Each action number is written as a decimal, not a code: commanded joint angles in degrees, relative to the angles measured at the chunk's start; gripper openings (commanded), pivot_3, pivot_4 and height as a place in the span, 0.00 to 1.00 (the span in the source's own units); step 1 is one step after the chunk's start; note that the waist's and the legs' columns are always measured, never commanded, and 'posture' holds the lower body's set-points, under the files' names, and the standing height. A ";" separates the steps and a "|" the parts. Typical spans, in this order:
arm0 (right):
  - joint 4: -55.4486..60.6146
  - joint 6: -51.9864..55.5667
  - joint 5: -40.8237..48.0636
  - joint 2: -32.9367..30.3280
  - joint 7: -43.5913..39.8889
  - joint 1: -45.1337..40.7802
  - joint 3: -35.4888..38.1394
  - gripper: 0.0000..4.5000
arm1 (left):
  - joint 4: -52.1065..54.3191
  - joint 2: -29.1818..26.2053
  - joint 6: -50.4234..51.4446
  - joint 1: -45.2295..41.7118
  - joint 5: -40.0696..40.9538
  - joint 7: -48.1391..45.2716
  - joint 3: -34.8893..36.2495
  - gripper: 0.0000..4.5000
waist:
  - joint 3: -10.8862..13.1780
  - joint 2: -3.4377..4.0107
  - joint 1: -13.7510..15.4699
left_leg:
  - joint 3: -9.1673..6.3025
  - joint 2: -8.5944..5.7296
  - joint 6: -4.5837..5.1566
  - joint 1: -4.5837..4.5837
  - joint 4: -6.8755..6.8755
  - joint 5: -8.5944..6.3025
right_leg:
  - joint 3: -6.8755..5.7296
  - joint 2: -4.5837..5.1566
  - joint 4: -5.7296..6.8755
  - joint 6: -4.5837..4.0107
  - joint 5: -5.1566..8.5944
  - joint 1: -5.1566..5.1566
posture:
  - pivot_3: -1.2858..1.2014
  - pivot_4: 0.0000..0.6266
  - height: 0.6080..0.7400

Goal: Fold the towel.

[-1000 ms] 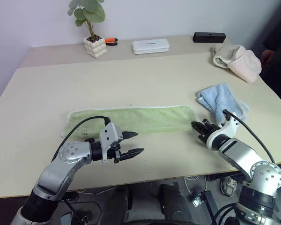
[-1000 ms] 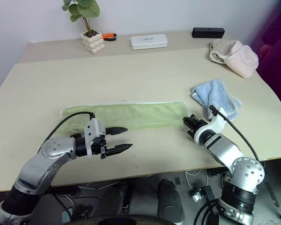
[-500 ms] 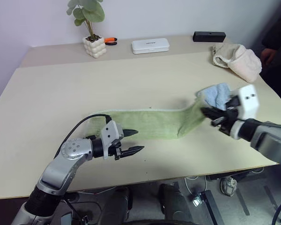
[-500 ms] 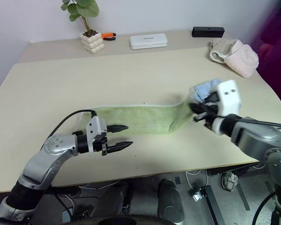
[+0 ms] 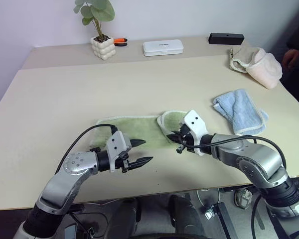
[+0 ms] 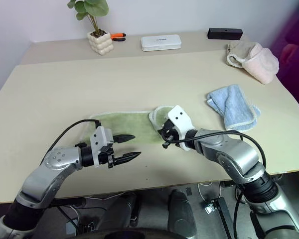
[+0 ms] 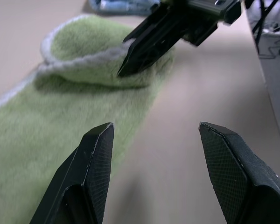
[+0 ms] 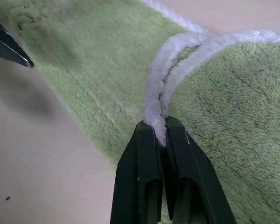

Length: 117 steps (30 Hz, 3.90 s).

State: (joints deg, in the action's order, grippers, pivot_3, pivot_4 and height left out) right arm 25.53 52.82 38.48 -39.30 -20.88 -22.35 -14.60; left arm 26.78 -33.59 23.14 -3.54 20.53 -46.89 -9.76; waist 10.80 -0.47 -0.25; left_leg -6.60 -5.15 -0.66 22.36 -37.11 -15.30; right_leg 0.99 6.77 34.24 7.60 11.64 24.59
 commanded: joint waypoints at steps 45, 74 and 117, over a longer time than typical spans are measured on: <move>-9.31 -35.84 -22.44 4.84 -30.82 -7.49 4.30 0.94 | 8.14 19.45 24.86 19.30 54.00 56.47 33.78 1.00 | -0.04 -0.05 1.28 | -0.05 0.00 -0.03 -0.11 -0.13 0.00 | -0.02 0.00 0.07 -0.04 -0.05 -0.13 | 0.52 0.24 1.00; 1.25 -30.52 -23.01 2.49 -30.58 1.47 2.80 0.94 | -5.09 2.65 12.23 4.01 58.18 52.90 48.03 0.01 | -0.09 -0.16 1.07 | 0.07 0.06 -0.14 -0.20 0.03 0.05 | 0.06 -0.11 0.04 -0.31 -0.01 -0.05 | 0.52 0.24 1.00; -10.60 -20.22 -21.89 20.74 -18.64 -9.05 1.49 0.01 | -3.16 -3.24 16.17 -6.56 28.08 29.19 24.64 0.12 | -0.12 -0.23 0.51 | 0.03 0.01 -0.22 -0.17 0.07 0.10 | 0.02 -0.14 0.07 -0.15 -0.16 -0.01 | 0.52 0.24 1.00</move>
State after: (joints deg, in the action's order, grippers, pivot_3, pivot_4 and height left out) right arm 16.76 31.86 16.54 -19.84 -41.26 -30.52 -12.06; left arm 22.56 -36.18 40.45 -10.17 52.36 -17.30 17.48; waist 10.69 -0.70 0.26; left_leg -6.57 -5.14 -0.91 22.19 -37.03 -15.18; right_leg 1.03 6.63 34.36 7.45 11.48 24.61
